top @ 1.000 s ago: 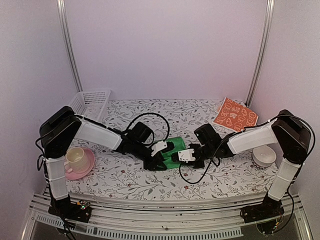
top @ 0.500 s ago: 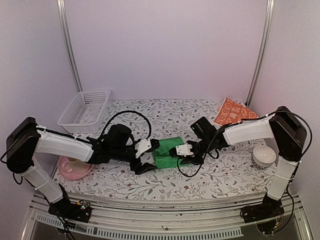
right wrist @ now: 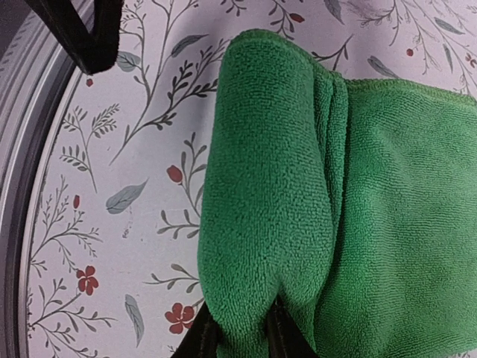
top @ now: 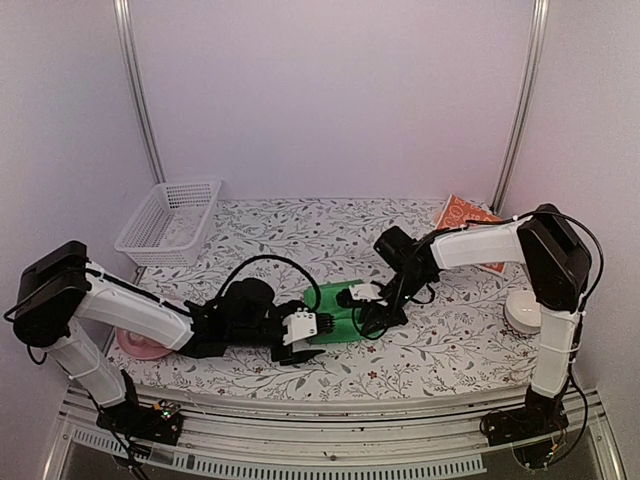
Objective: Roll the towels
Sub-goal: Roll the towel at the center of the board.
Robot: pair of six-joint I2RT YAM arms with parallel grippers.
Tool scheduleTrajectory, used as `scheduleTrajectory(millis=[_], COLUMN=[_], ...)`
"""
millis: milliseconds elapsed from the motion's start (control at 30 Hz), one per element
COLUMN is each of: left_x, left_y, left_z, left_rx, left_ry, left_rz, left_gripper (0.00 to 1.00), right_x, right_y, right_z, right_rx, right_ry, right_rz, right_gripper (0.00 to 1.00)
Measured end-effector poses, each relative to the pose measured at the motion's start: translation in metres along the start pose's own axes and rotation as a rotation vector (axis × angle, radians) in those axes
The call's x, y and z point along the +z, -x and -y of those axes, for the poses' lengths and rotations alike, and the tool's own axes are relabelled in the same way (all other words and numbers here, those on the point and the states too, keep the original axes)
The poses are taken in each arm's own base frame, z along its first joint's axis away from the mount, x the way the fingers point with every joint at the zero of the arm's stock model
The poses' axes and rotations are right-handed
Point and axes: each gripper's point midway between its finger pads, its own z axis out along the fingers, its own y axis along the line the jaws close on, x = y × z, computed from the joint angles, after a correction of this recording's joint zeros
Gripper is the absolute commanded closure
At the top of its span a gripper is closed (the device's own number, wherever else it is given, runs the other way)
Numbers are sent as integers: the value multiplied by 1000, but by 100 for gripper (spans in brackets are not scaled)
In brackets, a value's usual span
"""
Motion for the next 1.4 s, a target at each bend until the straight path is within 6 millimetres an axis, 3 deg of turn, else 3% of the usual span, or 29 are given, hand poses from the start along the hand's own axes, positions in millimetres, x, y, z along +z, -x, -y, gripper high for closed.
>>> scheduleTrajectory(millis=[300, 767, 967, 1100, 1267, 1400], left_x=[15, 28, 39, 40, 41, 41], left_y=[-7, -9, -21, -23, -25, -27], left_z=[19, 19, 19, 14, 13, 7], left_rx=[71, 102, 100, 83, 20, -67], left_ry=[-12, 3, 11, 17, -20, -70], left_rz=[-44, -74, -120, -132, -137, -138], left_gripper=[36, 60, 87, 100, 100, 100], right_x=[3, 6, 6, 6, 3, -10], right_y=[2, 3, 3, 3, 4, 6], right_z=[-24, -27, -27, -28, -31, -36], right_rx=[54, 107, 113, 116, 113, 72], right_ry=[157, 208, 208, 208, 202, 147], right_rz=[21, 22, 21, 21, 32, 49], right_gripper=[80, 80, 78, 65, 45, 38])
